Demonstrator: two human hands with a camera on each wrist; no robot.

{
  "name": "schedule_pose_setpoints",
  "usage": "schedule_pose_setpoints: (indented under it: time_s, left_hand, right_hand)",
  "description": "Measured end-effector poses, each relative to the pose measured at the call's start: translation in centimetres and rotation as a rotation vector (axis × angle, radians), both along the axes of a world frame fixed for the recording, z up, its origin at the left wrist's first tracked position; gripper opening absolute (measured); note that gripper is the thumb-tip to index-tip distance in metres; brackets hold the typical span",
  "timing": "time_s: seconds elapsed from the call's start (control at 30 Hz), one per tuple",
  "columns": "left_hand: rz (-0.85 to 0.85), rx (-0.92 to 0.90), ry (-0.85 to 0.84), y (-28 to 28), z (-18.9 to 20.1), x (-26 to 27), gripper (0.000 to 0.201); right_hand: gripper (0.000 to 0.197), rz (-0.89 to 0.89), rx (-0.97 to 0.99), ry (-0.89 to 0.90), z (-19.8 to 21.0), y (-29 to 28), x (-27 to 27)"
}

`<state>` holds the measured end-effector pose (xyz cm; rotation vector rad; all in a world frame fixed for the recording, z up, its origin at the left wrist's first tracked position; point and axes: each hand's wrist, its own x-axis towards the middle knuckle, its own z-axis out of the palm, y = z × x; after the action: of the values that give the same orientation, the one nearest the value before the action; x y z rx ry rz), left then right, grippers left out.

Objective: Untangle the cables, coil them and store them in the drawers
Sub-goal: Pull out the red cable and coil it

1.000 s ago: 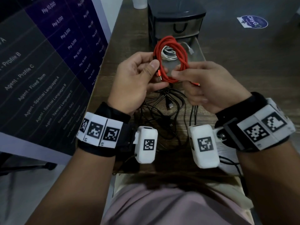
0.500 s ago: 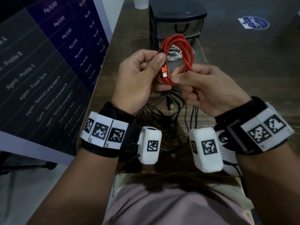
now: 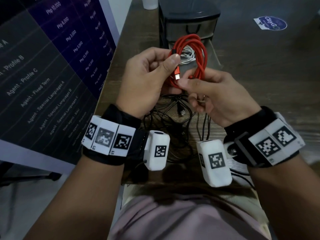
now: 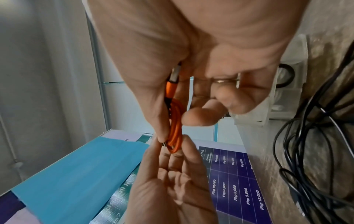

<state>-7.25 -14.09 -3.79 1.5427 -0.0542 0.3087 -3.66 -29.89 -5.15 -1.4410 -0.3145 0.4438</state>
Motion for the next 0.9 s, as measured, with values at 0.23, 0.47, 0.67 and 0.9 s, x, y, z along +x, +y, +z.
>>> schedule_pose_setpoints:
  time_s: [0.23, 0.47, 0.67, 0.9]
  left_hand:
    - [0.003, 0.039, 0.010, 0.0, -0.3, 0.3, 0.007]
    - [0.030, 0.147, -0.020, -0.2, -0.5, 0.6, 0.011]
    - [-0.020, 0.187, 0.032, -0.1, -0.8, 0.3, 0.011]
    - [-0.088, 0.183, 0.087, 0.0, -0.9, 0.5, 0.007]
  right_hand:
    - [0.008, -0.056, -0.127, -0.137, 0.7, -0.3, 0.3]
    - [0.028, -0.058, -0.096, -0.078, -0.2, 0.3, 0.4]
    - [0.018, -0.062, -0.141, -0.036, -0.4, -0.3, 0.5]
    - [0.009, -0.111, -0.281, -0.164, -0.3, -0.4, 0.5]
